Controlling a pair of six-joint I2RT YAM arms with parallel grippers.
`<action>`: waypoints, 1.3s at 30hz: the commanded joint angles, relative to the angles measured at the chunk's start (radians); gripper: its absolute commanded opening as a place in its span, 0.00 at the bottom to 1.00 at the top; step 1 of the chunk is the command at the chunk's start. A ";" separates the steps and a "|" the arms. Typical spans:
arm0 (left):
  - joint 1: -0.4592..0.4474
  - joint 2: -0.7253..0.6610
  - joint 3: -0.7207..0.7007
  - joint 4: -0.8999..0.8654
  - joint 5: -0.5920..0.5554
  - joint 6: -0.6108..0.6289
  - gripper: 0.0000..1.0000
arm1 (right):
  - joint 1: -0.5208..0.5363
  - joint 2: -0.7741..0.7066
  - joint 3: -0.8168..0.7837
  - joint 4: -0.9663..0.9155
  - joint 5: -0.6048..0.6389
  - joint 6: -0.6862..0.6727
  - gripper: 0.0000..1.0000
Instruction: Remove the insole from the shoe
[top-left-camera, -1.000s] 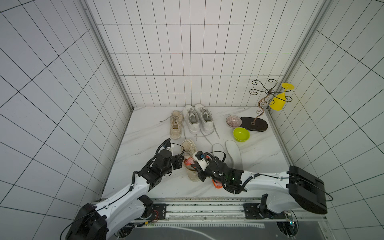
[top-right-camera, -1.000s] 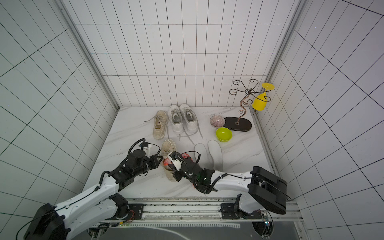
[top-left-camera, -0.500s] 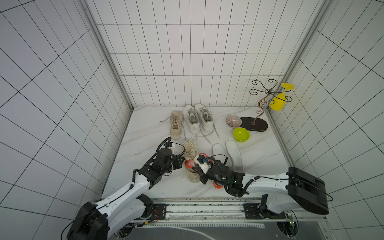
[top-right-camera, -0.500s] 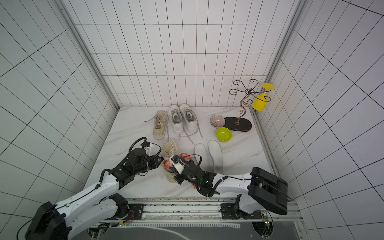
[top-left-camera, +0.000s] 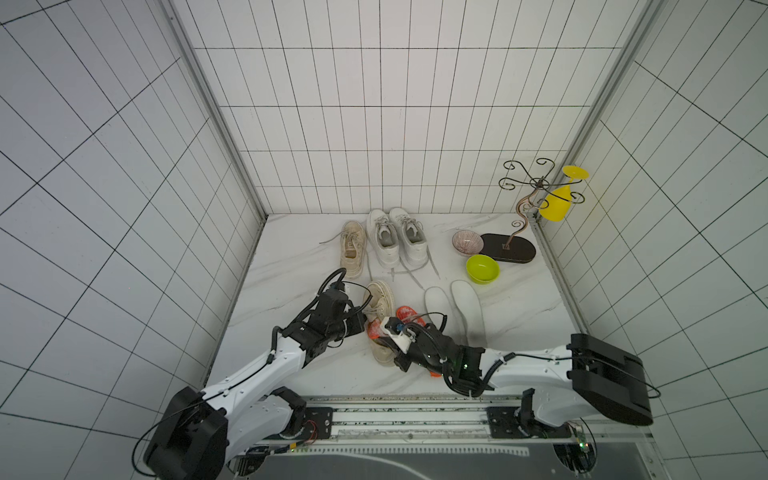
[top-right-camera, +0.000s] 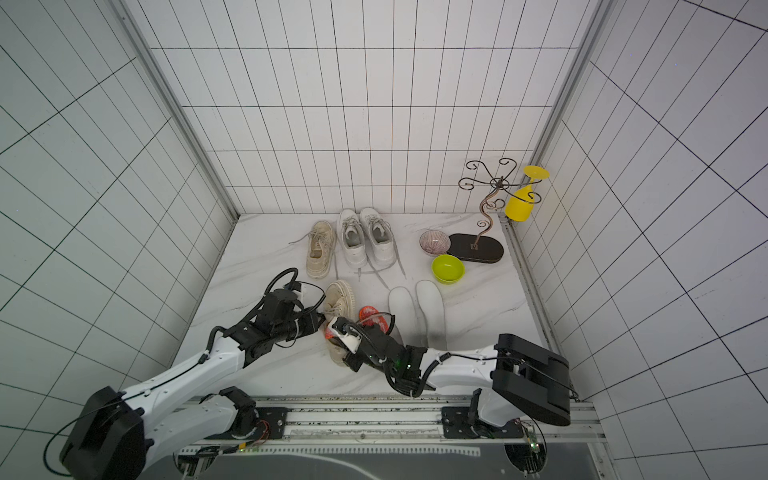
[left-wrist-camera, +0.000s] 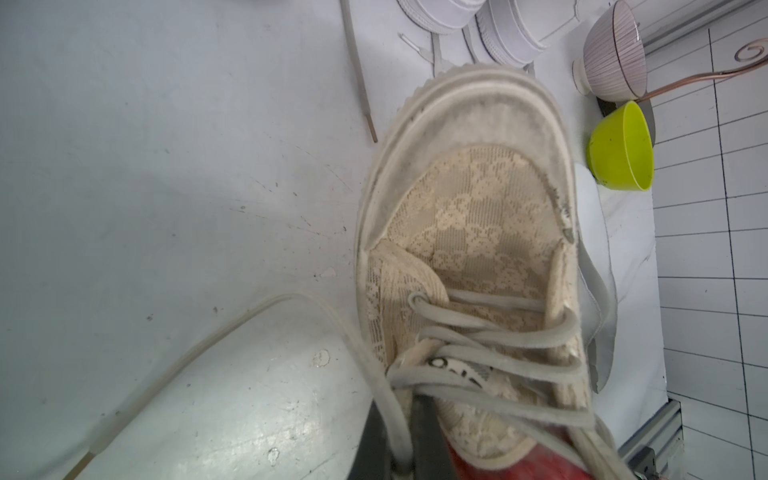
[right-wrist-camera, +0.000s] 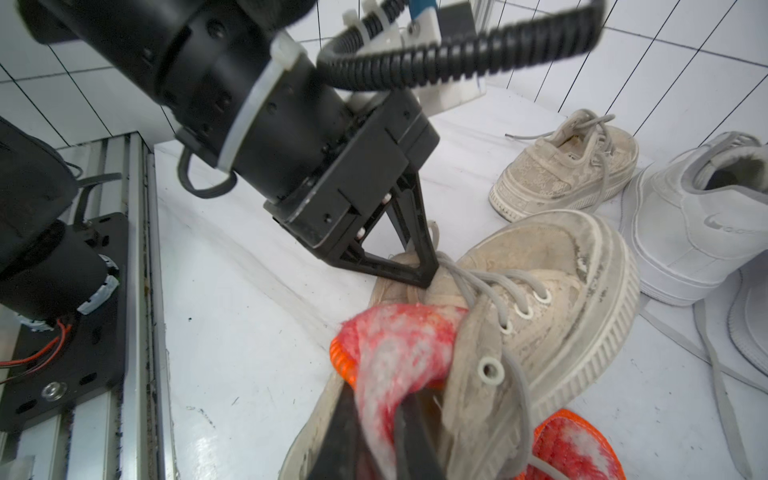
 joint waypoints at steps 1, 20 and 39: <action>0.147 0.041 -0.002 0.013 -0.374 0.023 0.00 | 0.068 -0.104 -0.085 0.165 -0.171 -0.034 0.00; 0.174 -0.007 -0.048 0.007 -0.437 0.083 0.00 | -0.138 -0.215 -0.272 0.421 -0.072 0.308 0.00; 0.168 0.171 0.042 -0.086 -0.475 0.091 0.00 | -0.053 -0.275 -0.283 0.445 0.016 0.171 0.00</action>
